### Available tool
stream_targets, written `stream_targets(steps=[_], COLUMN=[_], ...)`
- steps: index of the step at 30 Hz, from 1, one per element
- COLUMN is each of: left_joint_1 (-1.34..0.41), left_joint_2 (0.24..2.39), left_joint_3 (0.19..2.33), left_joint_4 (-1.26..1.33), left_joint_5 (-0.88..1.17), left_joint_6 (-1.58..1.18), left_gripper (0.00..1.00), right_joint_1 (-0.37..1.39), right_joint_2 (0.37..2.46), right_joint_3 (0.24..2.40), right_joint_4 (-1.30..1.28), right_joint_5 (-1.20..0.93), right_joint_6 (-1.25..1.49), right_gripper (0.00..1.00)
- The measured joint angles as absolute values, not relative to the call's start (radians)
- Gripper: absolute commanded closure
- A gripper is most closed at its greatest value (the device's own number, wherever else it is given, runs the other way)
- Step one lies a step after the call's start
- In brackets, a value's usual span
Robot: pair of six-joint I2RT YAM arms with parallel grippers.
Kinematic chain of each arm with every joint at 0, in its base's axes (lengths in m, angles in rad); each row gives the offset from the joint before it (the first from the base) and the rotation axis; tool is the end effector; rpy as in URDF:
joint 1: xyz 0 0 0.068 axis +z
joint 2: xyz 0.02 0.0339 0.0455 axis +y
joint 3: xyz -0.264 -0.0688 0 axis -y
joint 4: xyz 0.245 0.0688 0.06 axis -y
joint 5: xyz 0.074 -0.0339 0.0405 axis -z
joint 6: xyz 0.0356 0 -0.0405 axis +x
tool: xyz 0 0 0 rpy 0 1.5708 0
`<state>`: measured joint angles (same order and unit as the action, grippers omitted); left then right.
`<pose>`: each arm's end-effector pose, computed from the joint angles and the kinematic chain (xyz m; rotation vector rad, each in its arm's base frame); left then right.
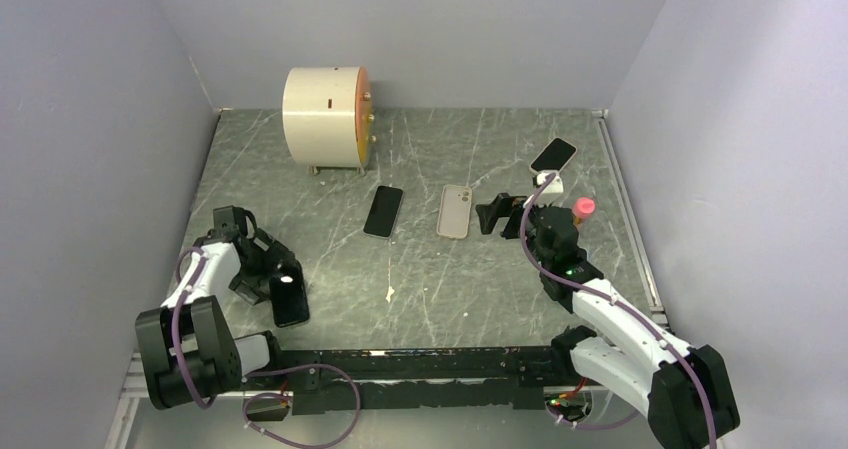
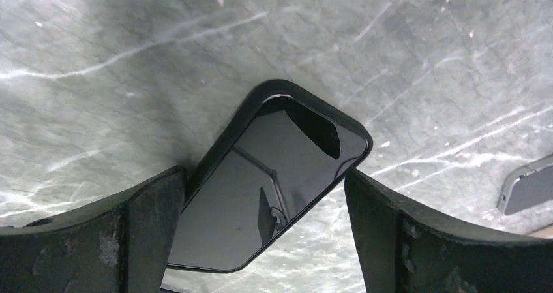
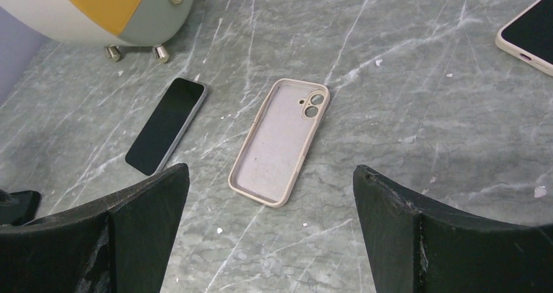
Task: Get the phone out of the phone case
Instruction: Pick up the phone at the center of the board.
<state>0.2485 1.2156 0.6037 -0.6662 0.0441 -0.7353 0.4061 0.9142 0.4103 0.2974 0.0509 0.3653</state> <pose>0.1892 0.0464 0.1645 -1.3443 2.5285 -0.1630 0.1933 0.0811 0.2344 0.0005 1.8057 0.5090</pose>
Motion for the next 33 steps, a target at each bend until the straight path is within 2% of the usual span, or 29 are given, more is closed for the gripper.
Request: stream_targets(steps=[4, 12, 18, 24, 29, 33], left_joint_1=[0.233, 0.045, -0.072, -0.103, -0.115, -0.119], left_joint_2=[1.196, 1.188, 1.319, 1.395, 1.386, 1.361], left_joint_3=[0.589, 0.592, 0.662, 0.711, 0.702, 0.685], left_joint_4=[-0.662, -0.699, -0.759, -0.795, -0.785, -0.773], left_joint_5=[0.086, 0.009, -0.093, -0.111, -0.109, -0.111], left_joint_6=[-0.756, -0.803, -0.854, -0.904, -0.936, -0.937], left_gripper=[0.05, 0.05, 0.05, 0.05, 0.15, 0.29], right_joint_1=[0.407, 0.407, 0.407, 0.408, 0.409, 0.409], right_joint_2=[0.915, 0.92, 0.92, 0.92, 0.92, 0.921], right_joint_3=[0.41, 0.41, 0.41, 0.41, 0.41, 0.41], right_joint_4=[0.298, 0.3, 0.3, 0.3, 0.301, 0.3], right_joint_5=[0.051, 0.051, 0.05, 0.051, 0.05, 0.05], right_joint_6=[0.365, 0.365, 0.365, 0.365, 0.366, 0.386], right_gripper=[0.01, 0.01, 0.01, 0.01, 0.01, 0.01])
